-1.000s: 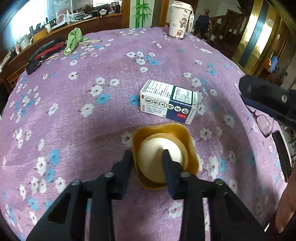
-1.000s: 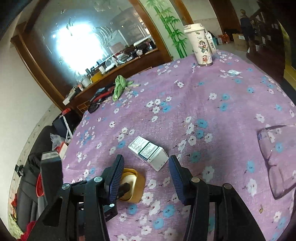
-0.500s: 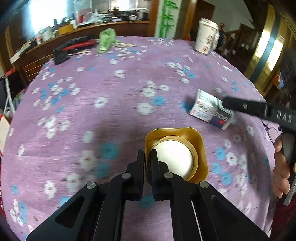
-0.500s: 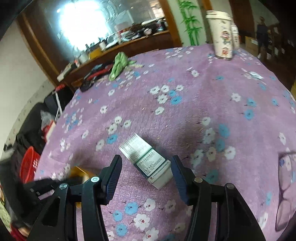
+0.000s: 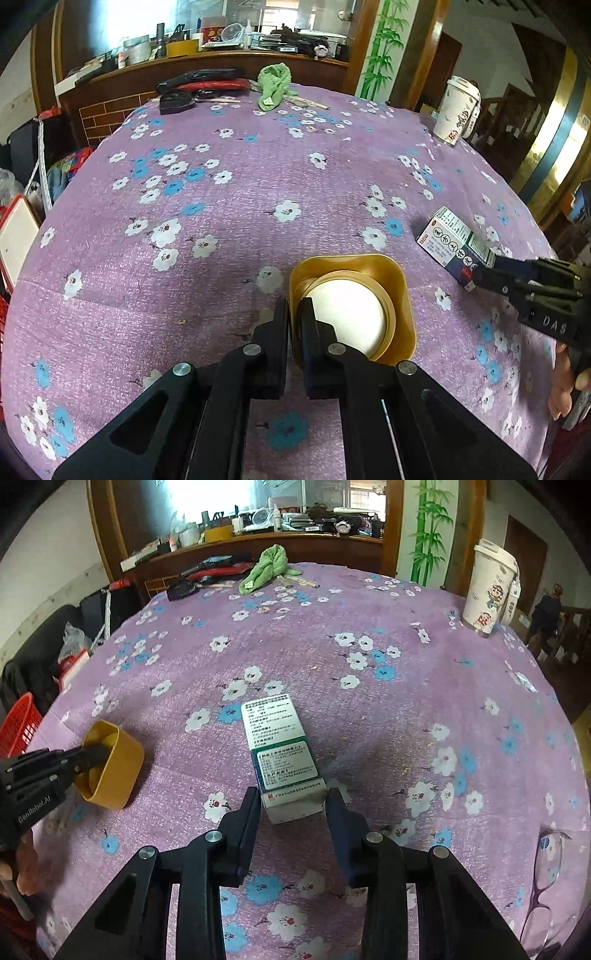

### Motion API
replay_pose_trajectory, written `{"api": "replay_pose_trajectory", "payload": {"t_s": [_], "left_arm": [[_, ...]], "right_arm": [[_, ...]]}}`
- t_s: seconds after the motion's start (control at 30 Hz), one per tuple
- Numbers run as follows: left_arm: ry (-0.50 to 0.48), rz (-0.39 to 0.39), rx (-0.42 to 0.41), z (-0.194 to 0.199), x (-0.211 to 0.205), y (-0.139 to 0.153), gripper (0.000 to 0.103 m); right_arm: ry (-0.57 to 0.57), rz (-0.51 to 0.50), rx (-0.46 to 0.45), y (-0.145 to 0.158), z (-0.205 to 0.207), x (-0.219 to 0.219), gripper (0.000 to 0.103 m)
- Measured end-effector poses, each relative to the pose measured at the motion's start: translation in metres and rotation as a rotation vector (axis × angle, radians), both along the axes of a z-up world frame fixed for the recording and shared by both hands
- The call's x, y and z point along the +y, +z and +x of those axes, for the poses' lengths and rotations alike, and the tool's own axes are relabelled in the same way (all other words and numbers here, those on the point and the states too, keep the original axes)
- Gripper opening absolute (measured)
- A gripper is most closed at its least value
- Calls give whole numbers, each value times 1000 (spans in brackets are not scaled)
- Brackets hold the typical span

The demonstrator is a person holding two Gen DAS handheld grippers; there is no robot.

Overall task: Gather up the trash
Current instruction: 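Grasp the yellow cup with the left tool while right tool grasps white medicine box, then lift the yellow cup and medicine box above the table with both tools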

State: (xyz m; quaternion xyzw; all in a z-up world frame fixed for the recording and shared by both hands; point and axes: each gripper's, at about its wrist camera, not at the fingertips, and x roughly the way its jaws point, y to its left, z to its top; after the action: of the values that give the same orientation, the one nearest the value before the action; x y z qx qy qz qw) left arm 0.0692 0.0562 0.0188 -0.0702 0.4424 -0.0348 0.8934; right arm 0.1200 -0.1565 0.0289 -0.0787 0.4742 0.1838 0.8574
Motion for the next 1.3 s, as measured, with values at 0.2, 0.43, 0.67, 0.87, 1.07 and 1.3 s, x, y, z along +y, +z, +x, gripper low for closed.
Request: {"api": "replay_pose_trajectory", "payload": {"t_s": [0.2, 0.43, 0.67, 0.87, 1.07, 1.3], "left_arm": [[14, -7, -12, 2, 6, -1, 5], [15, -8, -26, 2, 7, -1, 5], [59, 0, -62, 0, 14, 4, 5], [98, 19, -90, -2, 21, 8, 5], [100, 44, -106, -4, 18, 11, 5], [101, 75, -120, -7, 15, 12, 5]], "right_arm": [[-5, -42, -44, -2, 3, 14, 67], [-39, -5, -42, 1, 5, 20, 39], [-151, 139, -157, 27, -20, 37, 39], [-107, 194, -186, 21, -24, 50, 39], [-53, 220, -203, 21, -33, 52, 39], [-28, 221, -211, 20, -39, 54, 39]]}}
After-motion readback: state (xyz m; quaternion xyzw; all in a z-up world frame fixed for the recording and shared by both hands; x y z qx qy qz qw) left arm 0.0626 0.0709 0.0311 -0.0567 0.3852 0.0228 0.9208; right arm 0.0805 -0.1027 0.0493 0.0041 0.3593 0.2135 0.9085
